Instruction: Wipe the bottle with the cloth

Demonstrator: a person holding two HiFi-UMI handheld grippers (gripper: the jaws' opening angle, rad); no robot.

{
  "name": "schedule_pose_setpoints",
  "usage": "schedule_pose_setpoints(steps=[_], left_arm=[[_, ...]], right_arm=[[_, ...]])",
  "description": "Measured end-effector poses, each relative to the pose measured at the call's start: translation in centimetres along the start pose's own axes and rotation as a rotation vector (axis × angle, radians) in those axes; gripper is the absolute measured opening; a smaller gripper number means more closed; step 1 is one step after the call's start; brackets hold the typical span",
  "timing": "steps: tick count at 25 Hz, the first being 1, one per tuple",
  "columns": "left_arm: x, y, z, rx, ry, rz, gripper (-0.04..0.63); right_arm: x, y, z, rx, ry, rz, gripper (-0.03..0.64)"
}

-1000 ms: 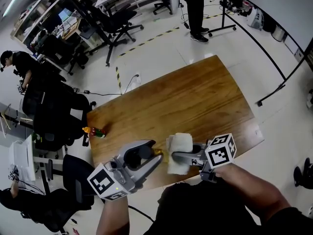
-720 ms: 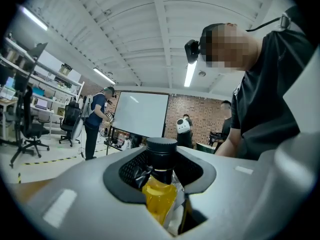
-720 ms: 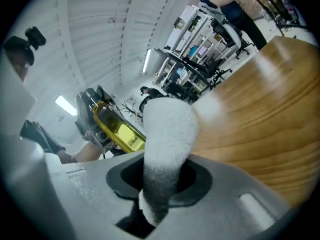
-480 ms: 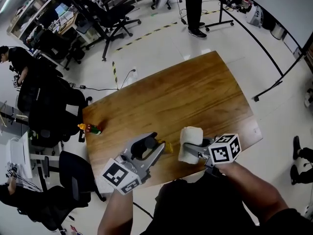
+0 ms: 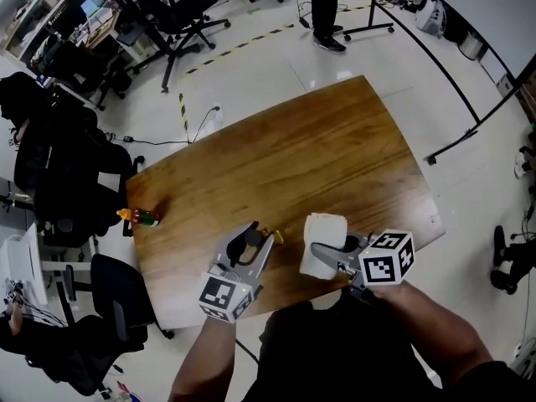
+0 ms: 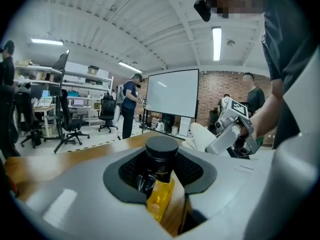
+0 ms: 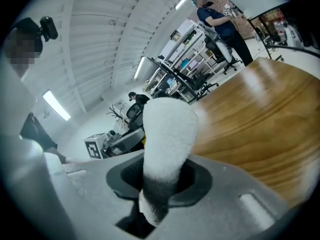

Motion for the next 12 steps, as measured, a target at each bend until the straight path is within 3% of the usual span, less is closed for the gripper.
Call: schedule_pose_setpoints(steps=[8,11,12], left_arm=[[-1.8,1.3,0.2,0.021,0.031,-0.072,0.172],[-1.8,1.1,0.5,0.035,0.023,-0.021,0.273],[-1.8,1.0,0.7,0.030,0.015,-0.002,0.279]], right_arm=[[0.3,0.0,-0.6,0.030,-0.033,0.015,0.084],[0.4,0.1,-1.0,0.046,-0.035,0.028,0.084],[0.4,0.0,-1.1,0.049,-0.037,0.030,0.084]])
Point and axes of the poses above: the fingertips, and each gripper's own axes: z backward along the fingers, x to its left, y out of its underside, the point moved 1 cm from there along z, backward along the fingers, and after that the axes turned 4 degrees about -x, right-handed, at the moved point
